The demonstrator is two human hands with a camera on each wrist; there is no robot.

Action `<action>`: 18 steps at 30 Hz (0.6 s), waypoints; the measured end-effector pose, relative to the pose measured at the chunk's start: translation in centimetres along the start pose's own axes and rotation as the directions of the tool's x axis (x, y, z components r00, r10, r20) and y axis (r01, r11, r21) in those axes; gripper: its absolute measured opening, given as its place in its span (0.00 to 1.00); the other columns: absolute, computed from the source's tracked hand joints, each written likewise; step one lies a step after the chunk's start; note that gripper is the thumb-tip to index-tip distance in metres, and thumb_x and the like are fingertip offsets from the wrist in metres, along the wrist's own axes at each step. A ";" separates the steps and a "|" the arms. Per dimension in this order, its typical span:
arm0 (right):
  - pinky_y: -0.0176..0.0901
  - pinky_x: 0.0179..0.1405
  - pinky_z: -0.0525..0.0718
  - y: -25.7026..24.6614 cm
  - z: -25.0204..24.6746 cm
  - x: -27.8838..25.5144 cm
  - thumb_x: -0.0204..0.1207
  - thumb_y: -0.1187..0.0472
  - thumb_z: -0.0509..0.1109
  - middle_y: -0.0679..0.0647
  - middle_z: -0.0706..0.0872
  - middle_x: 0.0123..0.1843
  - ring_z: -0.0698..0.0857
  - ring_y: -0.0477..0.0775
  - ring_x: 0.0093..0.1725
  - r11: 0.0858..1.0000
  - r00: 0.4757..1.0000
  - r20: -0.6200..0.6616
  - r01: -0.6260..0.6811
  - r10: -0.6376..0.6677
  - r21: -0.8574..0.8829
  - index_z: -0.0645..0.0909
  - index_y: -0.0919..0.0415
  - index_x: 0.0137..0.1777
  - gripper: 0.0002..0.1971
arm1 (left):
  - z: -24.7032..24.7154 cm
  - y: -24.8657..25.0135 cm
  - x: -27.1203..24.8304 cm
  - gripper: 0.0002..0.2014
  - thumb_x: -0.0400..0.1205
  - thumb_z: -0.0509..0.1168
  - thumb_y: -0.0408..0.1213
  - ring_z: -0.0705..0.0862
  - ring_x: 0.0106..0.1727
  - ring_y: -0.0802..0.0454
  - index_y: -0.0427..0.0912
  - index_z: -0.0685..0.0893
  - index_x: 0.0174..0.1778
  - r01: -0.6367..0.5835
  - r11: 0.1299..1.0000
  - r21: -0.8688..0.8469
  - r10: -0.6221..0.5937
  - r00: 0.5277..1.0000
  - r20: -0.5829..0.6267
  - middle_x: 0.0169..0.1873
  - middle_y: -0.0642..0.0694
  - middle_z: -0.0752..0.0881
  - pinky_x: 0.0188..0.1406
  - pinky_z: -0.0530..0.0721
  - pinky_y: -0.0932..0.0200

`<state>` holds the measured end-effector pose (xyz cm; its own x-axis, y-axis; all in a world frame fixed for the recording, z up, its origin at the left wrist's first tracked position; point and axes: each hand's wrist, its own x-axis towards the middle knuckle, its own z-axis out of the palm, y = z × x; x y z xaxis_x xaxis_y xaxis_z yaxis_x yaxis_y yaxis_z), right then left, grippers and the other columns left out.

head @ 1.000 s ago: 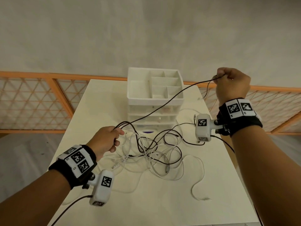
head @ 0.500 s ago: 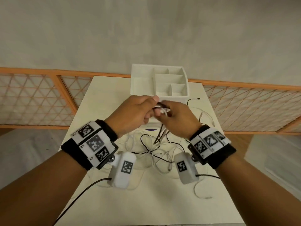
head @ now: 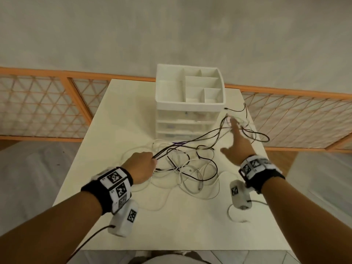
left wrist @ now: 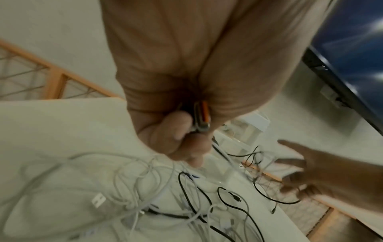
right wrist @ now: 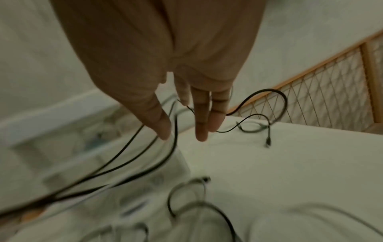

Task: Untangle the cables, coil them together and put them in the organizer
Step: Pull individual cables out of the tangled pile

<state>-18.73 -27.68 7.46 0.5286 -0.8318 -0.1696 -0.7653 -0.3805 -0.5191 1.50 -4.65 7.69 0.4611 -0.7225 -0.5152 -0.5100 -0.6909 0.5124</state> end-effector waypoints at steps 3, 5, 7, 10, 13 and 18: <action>0.55 0.63 0.84 1.8 4.1 -2.3 0.75 0.62 0.73 0.59 0.85 0.66 0.85 0.64 0.62 0.996 0.999 0.017 -0.046 0.047 -0.076 0.65 0.50 0.79 0.33 | 0.3 0.2 -0.2 0.11 0.85 0.52 0.31 0.83 0.29 0.44 0.36 0.80 0.47 0.042 0.943 -0.331 -0.057 0.998 -0.035 0.36 0.37 0.88 0.25 0.80 0.56; 0.53 0.59 0.85 2.2 6.6 -3.8 0.75 0.60 0.70 0.53 0.86 0.60 0.86 0.60 0.60 0.983 0.994 0.103 -0.006 0.025 -0.182 0.77 0.50 0.66 0.19 | 0.2 0.5 -0.5 0.10 0.87 0.53 0.32 0.82 0.24 0.46 0.35 0.79 0.48 0.035 0.892 -0.450 -0.074 0.995 -0.070 0.33 0.38 0.86 0.21 0.77 0.58; 0.52 0.59 0.85 2.5 8.8 -4.8 0.75 0.57 0.68 0.51 0.82 0.65 0.85 0.59 0.62 0.963 0.981 0.193 0.054 -0.002 -0.264 0.79 0.46 0.68 0.20 | 0.1 0.9 -0.7 0.12 0.89 0.56 0.40 0.81 0.23 0.46 0.35 0.78 0.48 -0.007 0.881 -0.473 -0.059 0.991 -0.123 0.33 0.40 0.85 0.18 0.74 0.59; 0.54 0.62 0.83 2.5 10.8 -5.2 0.77 0.54 0.67 0.52 0.77 0.70 0.84 0.63 0.64 0.953 0.963 0.266 0.034 0.050 -0.302 0.78 0.44 0.72 0.22 | 0.2 1.4 -0.7 0.19 0.86 0.62 0.53 0.81 0.25 0.44 0.40 0.74 0.40 -0.061 0.895 -0.441 -0.016 0.986 -0.168 0.28 0.43 0.81 0.19 0.71 0.59; 0.53 0.58 0.85 1.3 11.1 -5.0 0.82 0.55 0.64 0.57 0.81 0.63 0.85 0.64 0.58 0.931 0.960 0.278 0.115 -0.015 -0.347 0.86 0.49 0.60 0.12 | 0.1 1.7 -0.6 0.20 0.85 0.63 0.55 0.80 0.25 0.44 0.41 0.75 0.36 -0.063 0.844 -0.533 -0.037 0.984 -0.174 0.23 0.45 0.78 0.18 0.67 0.61; 0.51 0.48 0.86 -4.9 4.4 -2.7 0.81 0.58 0.69 0.54 0.90 0.47 0.87 0.61 0.48 0.953 0.951 -0.058 0.302 -0.303 -0.028 0.87 0.50 0.50 0.05 | -1.2 1.8 -1.0 0.13 0.88 0.61 0.45 0.85 0.24 0.46 0.37 0.80 0.46 -0.069 0.702 -0.709 -0.082 0.981 -0.178 0.24 0.45 0.81 0.16 0.70 0.62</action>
<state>-14.81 -21.82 6.81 0.7132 -0.6995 0.0445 -0.5804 -0.6250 -0.5220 1.00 -5.26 9.96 0.6231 -0.6564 -0.4254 0.1246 -0.4536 0.8824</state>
